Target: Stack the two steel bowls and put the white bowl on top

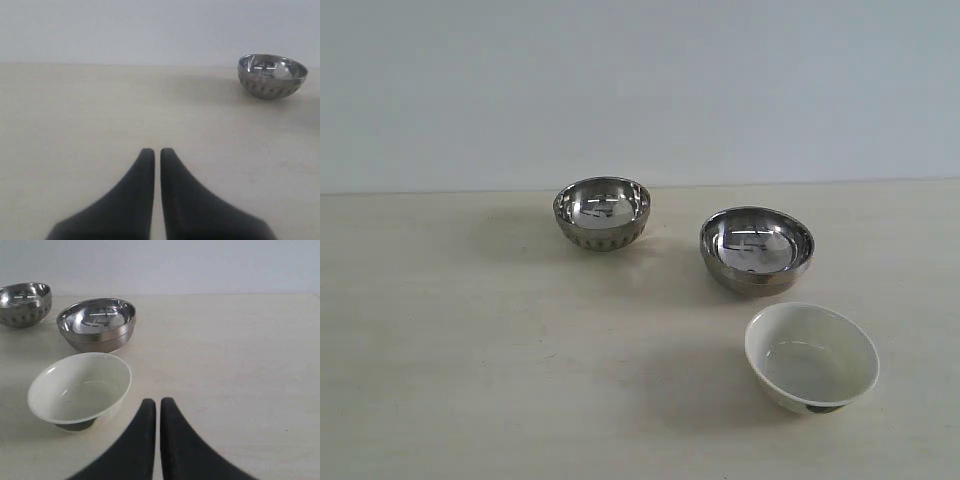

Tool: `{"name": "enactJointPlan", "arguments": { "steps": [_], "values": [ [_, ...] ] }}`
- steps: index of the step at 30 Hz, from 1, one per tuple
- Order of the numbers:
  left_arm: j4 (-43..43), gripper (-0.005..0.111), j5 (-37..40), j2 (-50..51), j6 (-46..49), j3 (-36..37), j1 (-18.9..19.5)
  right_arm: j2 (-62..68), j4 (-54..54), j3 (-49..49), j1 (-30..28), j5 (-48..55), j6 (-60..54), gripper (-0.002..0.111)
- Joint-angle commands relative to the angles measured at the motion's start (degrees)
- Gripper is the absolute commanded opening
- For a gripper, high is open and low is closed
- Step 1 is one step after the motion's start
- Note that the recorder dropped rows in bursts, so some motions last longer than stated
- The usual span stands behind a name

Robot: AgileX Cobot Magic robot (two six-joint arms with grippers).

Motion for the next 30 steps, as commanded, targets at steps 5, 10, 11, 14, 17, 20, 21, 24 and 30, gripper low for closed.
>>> {"name": "enactJointPlan", "arguments": {
  "steps": [5, 10, 11, 14, 17, 20, 21, 24, 30],
  "values": [
    [0.0, 0.004, -0.4, -0.2, -0.3, 0.2, -0.3, -0.3, -2.4, 0.3, 0.1, -6.8, -1.6, 0.000],
    [0.0, 0.004, -0.4, -0.2, -0.3, 0.2, -0.3, -0.3, -1.2, 0.3, 0.1, -21.4, 0.1, 0.000],
    [0.0, 0.004, -0.4, -0.2, -0.3, 0.2, -0.3, -0.3, -1.2, 0.3, 0.1, -24.4, 1.1, 0.000],
    [0.0, 0.004, -0.4, -0.2, -0.3, 0.2, -0.3, -0.3, -1.2, 0.3, 0.1, -33.8, 5.8, 0.000],
    [0.0, 0.004, -0.4, -0.2, -0.3, 0.2, -0.3, -0.3, -1.2, 0.3, 0.1, -41.2, 14.3, 0.000],
    [0.0, 0.004, -0.4, -0.2, -0.3, 0.2, -0.3, -0.3, -1.8, 0.3, 0.1, -43.5, 19.2, 0.000],
    [0.0, 0.004, -0.4, -0.2, -0.3, 0.2, -0.3, -0.3, -2.0, -0.3, 0.1, -43.2, 19.8, 0.000],
    [0.0, 0.004, -0.4, -0.2, -0.3, 0.2, -0.3, -0.3, -2.0, -4.5, 0.1, -40.8, 19.9, 0.000],
    [0.0, 0.004, -0.4, -0.2, -0.3, 0.2, -0.3, 7.9, -2.1, -15.1, 0.1, -33.6, 17.7, 0.005]
  ]
}}
